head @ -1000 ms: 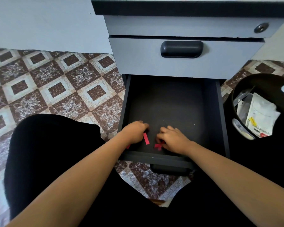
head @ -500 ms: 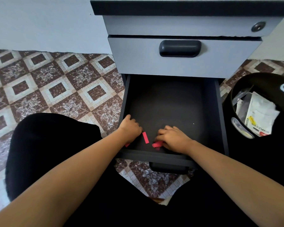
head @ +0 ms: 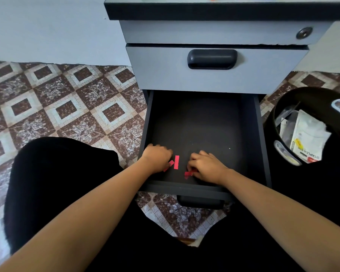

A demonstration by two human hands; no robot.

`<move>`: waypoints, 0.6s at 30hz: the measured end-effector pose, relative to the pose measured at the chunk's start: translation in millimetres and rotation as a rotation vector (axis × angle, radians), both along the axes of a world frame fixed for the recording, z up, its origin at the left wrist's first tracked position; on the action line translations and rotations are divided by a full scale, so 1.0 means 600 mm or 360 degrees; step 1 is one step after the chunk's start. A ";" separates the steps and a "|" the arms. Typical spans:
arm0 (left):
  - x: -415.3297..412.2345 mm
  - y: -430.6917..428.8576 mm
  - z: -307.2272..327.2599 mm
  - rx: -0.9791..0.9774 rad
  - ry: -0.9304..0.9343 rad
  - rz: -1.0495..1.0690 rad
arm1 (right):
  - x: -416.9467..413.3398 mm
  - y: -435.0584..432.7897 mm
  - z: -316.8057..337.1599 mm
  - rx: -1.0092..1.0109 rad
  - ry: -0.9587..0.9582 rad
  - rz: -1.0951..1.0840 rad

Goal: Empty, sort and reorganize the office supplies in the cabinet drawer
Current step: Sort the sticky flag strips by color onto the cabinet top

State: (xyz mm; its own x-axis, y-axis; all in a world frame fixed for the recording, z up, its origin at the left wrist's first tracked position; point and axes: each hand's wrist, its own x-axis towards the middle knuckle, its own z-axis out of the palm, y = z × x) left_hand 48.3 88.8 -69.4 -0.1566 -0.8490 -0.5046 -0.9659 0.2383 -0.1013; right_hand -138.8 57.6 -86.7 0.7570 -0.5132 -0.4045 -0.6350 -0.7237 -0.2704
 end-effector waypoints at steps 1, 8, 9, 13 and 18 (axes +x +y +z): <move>0.000 0.000 -0.001 0.0047 0.0076 0.0021 | 0.000 0.001 -0.001 -0.0021 -0.0020 0.0024; 0.007 0.000 -0.001 0.0017 0.0171 -0.0117 | -0.003 0.001 0.001 -0.0087 -0.0035 0.0099; 0.007 0.000 -0.001 0.0007 0.0159 -0.0140 | -0.002 0.001 0.000 -0.0085 -0.0016 0.0102; 0.005 0.000 -0.004 -0.0060 0.0137 -0.0134 | 0.001 0.000 0.000 -0.0030 0.0030 0.0089; 0.005 -0.002 -0.007 -0.0001 0.0158 -0.0029 | 0.004 0.002 -0.002 -0.0027 0.0065 0.0092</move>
State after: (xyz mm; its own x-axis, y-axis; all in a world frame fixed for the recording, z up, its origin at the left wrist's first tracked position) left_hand 51.1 87.4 -73.6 -0.2213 -0.8459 -0.4853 -0.9667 0.2559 -0.0053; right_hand -136.3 58.9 -88.1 0.7685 -0.4762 -0.4274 -0.6024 -0.7635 -0.2325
